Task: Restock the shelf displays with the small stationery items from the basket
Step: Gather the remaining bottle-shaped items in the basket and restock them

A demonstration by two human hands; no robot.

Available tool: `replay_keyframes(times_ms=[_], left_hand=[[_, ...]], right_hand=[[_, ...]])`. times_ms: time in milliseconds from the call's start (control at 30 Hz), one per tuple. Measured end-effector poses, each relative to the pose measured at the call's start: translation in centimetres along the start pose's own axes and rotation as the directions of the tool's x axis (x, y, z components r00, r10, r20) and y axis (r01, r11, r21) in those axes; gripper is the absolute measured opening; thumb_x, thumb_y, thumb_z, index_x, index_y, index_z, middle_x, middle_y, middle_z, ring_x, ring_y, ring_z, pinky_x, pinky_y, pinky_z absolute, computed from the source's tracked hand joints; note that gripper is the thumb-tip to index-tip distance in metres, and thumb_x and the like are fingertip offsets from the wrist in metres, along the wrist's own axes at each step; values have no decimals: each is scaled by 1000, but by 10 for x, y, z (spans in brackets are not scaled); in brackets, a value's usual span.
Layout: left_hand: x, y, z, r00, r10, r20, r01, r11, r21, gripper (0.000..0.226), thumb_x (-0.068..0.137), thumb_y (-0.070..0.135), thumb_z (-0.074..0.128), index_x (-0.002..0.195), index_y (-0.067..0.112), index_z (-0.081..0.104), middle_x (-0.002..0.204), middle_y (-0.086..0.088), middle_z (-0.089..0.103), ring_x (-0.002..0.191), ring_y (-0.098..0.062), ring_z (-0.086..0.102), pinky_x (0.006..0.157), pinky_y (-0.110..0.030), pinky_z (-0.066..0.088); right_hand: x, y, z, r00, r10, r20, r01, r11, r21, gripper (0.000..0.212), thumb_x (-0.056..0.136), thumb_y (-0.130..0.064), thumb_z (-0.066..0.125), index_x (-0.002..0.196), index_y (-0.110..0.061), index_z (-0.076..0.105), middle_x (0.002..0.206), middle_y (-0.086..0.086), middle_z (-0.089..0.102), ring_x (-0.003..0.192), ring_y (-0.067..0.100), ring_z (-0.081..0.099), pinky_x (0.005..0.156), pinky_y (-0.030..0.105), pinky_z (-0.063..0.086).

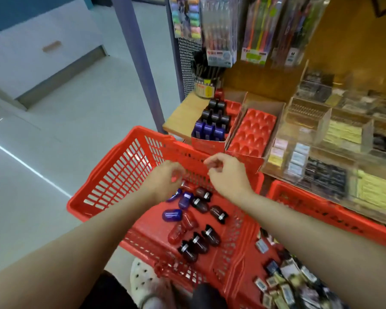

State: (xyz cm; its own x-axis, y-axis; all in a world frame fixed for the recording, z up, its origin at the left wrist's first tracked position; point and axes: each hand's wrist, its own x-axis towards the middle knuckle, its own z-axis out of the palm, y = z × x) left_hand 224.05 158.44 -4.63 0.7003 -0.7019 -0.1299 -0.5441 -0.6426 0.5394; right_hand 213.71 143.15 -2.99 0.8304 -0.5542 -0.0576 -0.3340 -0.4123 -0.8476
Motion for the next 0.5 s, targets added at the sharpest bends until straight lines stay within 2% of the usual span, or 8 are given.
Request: replay_keyframes(times_ms=[67, 133, 167, 267, 367, 433, 500], left_hand=[[-15, -16, 19, 958, -131, 254, 128, 991, 31, 26, 88, 4, 61, 114, 8, 66, 113, -11, 66, 105, -29, 62, 87, -27, 43], [-20, -31, 42, 900, -195, 389, 187, 981, 60, 30, 91, 10, 61, 121, 8, 61, 118, -8, 66, 108, -25, 61, 84, -21, 40], [-20, -39, 53, 883, -213, 417, 207, 976, 61, 30, 91, 12, 62, 122, 9, 61, 119, -7, 65, 109, -23, 61, 79, -18, 38], [-15, -62, 84, 857, -282, 431, 333, 942, -45, 29, 92, 14, 62, 121, 11, 63, 113, -7, 65, 103, -22, 61, 75, -18, 39], [-7, -84, 101, 816, -401, 416, 510, 838, -193, 25, 93, 6, 58, 117, 4, 63, 95, -9, 59, 75, -20, 55, 67, -26, 44], [-5, -99, 108, 792, -456, 407, 569, 793, -219, 24, 93, 3, 56, 116, 1, 63, 90, -9, 57, 72, -19, 52, 65, -27, 42], [-5, -111, 113, 778, -487, 397, 598, 767, -232, 23, 94, 4, 56, 115, 2, 64, 93, -9, 57, 80, -20, 52, 66, -26, 42]], right_hand=[[-9, 20, 21, 952, 269, 147, -262, 963, -64, 32, 85, -2, 53, 109, -15, 68, 104, 2, 70, 99, 17, 65, 86, 23, 48], [-8, 39, 37, 846, 487, 220, -461, 873, -158, 38, 88, -8, 54, 125, -13, 60, 123, 11, 65, 115, 28, 60, 94, 29, 47], [-5, 48, 45, 811, 538, 231, -492, 840, -231, 40, 90, -11, 56, 130, -11, 57, 128, 13, 62, 120, 29, 57, 96, 29, 45], [4, 75, 71, 776, 572, 267, -412, 780, -471, 46, 90, -17, 60, 135, -9, 50, 136, 12, 57, 126, 29, 53, 96, 27, 42], [13, 109, 101, 768, 574, 285, -286, 705, -649, 49, 89, -16, 61, 136, -10, 47, 136, 13, 54, 126, 29, 53, 99, 30, 43], [15, 132, 115, 784, 581, 218, -254, 621, -741, 46, 94, -11, 52, 139, -6, 43, 141, 16, 49, 131, 31, 48, 107, 35, 41], [15, 153, 123, 786, 603, 135, -294, 558, -776, 42, 100, -5, 32, 141, -2, 36, 147, 21, 41, 136, 35, 40, 111, 39, 36]])
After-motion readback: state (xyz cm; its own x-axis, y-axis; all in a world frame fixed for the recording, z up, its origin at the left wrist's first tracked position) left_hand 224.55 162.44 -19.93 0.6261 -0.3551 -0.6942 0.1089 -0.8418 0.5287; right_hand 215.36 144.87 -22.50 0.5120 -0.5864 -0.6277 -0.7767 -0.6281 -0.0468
